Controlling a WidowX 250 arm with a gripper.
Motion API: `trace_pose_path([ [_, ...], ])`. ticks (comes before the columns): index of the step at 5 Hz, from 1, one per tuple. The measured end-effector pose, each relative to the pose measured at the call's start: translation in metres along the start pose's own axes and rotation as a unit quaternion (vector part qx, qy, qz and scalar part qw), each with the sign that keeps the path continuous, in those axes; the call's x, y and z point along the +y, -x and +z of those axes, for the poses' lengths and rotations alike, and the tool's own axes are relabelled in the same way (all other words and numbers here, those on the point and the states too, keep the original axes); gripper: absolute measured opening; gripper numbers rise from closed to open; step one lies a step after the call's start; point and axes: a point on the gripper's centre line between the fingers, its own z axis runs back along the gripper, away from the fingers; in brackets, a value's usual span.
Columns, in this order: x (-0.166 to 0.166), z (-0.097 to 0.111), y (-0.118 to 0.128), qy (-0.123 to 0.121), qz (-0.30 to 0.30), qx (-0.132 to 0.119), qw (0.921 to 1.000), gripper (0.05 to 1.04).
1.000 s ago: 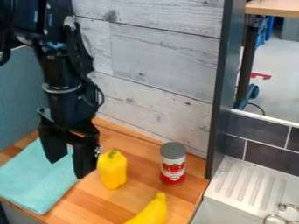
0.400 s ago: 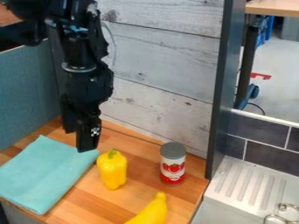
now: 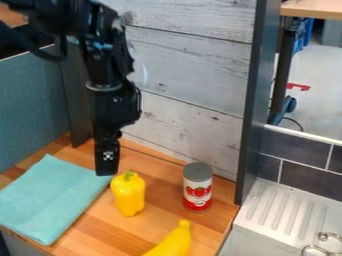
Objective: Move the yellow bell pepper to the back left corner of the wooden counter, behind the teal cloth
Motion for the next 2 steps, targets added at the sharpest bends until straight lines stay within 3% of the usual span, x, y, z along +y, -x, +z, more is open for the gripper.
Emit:
trace_pose_path([
  [1, 0.0039, -0.0124, -0.0065, 0.020, -0.058, 0.001, 0.9981, 1.001],
  [2, 0.0099, -0.0212, -0.0100, 0.018, -0.073, 0.006, 0.9971, 1.001],
])
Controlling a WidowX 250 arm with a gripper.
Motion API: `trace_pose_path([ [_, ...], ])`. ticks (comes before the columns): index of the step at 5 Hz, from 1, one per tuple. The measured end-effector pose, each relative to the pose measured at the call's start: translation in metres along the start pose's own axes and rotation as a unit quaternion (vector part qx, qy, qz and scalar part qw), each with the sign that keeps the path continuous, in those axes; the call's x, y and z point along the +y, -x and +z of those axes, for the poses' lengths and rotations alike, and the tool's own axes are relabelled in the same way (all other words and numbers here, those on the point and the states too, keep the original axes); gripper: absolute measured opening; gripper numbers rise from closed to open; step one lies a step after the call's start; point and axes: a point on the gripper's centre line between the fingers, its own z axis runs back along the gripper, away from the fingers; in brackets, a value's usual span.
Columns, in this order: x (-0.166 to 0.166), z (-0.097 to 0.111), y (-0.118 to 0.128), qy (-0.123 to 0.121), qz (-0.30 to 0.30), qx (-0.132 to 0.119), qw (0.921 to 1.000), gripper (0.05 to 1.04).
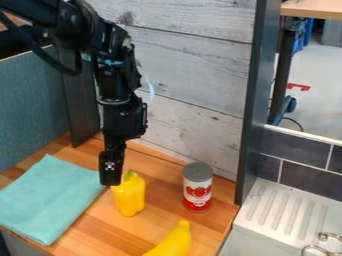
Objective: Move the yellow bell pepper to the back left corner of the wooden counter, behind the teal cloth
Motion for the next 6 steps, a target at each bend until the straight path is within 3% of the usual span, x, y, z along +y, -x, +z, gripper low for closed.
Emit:
trace_pose_path([
  [4, 0.006, -0.020, -0.018, -0.013, -0.003, 0.015, 0.9998, 0.968],
  [6, 0.007, -0.020, -0.019, -0.015, 0.001, 0.010, 0.9998, 0.406],
])
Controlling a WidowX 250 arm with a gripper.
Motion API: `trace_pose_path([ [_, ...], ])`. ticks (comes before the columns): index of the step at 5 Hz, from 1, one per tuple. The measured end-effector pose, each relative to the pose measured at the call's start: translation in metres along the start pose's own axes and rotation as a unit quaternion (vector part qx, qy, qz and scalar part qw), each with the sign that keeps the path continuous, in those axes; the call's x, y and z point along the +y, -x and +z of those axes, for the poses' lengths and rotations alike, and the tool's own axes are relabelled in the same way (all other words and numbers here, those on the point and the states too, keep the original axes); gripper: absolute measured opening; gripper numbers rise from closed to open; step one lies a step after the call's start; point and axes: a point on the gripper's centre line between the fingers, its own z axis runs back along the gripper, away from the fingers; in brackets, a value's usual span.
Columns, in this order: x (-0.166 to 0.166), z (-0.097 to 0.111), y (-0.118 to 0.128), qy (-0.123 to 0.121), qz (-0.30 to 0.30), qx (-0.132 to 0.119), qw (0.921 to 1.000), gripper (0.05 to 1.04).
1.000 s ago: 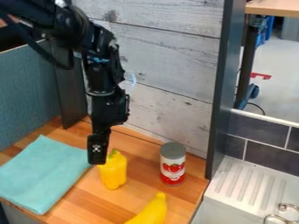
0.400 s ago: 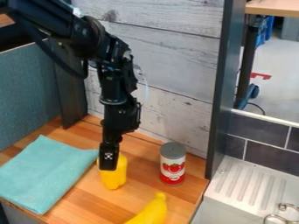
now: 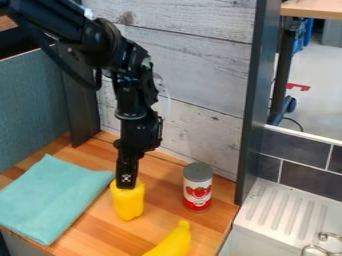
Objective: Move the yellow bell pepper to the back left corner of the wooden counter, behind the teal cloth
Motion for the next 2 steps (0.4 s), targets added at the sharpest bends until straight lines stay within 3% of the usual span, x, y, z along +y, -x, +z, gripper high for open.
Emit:
trace_pose_path([
  [1, -0.0006, 0.0005, -0.0011, 0.001, 0.004, -0.004, 1.0000, 0.209],
  [2, -0.0010, 0.0010, -0.0020, 0.003, 0.015, -0.008, 0.9998, 0.132],
])
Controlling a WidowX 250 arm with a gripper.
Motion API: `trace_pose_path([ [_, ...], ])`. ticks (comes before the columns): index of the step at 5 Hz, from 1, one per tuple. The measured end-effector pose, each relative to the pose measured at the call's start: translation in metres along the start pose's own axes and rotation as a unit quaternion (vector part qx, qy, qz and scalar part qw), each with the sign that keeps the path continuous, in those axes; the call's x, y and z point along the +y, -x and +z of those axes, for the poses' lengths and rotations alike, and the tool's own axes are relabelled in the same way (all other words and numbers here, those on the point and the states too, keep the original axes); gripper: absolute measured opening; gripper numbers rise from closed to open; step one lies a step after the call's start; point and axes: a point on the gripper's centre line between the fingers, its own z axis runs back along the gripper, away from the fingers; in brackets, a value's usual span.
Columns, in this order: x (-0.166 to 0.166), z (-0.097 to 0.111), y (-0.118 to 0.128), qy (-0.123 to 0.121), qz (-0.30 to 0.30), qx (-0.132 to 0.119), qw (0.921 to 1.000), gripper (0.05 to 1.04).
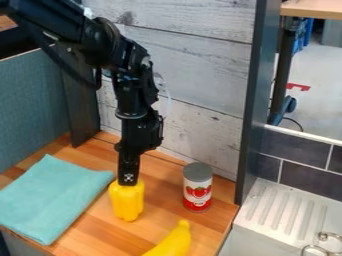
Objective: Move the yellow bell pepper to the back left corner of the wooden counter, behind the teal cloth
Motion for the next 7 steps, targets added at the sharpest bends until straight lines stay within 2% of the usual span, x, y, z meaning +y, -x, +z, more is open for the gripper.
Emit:
trace_pose_path([
  [1, -0.004, 0.014, 0.003, 0.006, 0.029, 0.002, 0.9996, 0.117],
  [3, 0.030, 0.067, 0.010, -0.057, 0.083, 0.004, 0.9949, 0.117],
  [4, 0.065, 0.090, 0.035, -0.097, 0.133, 0.008, 0.9864, 0.117],
  [5, 0.091, 0.087, 0.046, -0.096, 0.161, 0.011, 0.9822, 0.117],
  [6, 0.108, 0.071, 0.059, -0.078, 0.182, 0.025, 0.9799, 0.117],
  [7, 0.120, 0.053, 0.059, -0.072, 0.184, 0.032, 0.9799, 0.117],
])
